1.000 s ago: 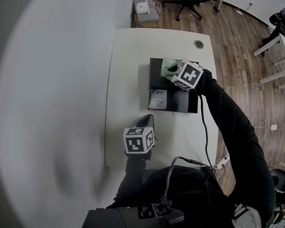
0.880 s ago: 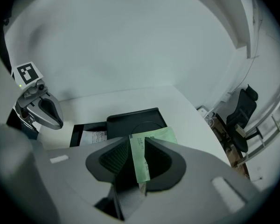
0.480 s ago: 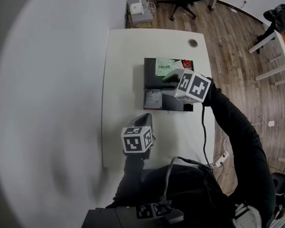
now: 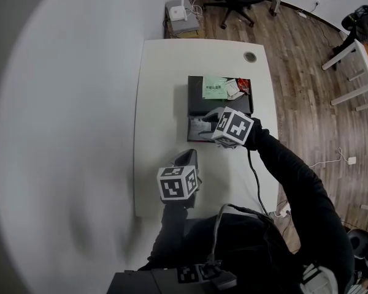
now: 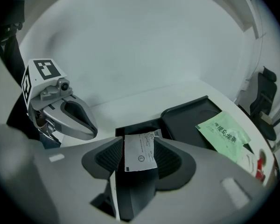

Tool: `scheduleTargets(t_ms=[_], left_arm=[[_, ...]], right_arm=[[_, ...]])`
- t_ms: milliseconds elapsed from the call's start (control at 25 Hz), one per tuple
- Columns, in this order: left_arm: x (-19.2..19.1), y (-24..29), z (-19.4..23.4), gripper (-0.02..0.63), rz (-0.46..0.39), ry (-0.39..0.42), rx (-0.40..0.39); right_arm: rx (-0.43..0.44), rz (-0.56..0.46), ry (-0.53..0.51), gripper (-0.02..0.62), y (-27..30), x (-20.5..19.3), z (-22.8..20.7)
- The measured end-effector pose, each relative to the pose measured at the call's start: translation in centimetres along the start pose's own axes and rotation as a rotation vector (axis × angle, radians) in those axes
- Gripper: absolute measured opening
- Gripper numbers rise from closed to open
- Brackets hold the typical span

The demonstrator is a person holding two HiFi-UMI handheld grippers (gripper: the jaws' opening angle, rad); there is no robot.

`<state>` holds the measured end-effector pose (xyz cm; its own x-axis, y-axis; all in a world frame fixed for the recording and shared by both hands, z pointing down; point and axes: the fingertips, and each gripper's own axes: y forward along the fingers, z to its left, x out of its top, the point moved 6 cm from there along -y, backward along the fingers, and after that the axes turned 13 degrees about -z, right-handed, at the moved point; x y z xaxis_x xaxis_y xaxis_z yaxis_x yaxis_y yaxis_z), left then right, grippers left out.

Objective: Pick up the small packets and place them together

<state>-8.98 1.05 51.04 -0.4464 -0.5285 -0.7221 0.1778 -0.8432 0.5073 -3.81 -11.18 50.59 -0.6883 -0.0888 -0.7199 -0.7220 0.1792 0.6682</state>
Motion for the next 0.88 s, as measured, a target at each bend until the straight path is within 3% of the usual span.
scheduleTargets(t_ms=[440,880], left_arm=[[0.2,-0.1,0.1,0.0,0.004,-0.006,0.013],[0.0,0.1,0.1,0.0,0.012,-0.002,0.006]], right_arm=[[-0.054,0.051,0.062,0.239,3.9,-1.2,-0.8],[-0.147,0.103,0.035,0.212,5.7,-1.7,-0.8]])
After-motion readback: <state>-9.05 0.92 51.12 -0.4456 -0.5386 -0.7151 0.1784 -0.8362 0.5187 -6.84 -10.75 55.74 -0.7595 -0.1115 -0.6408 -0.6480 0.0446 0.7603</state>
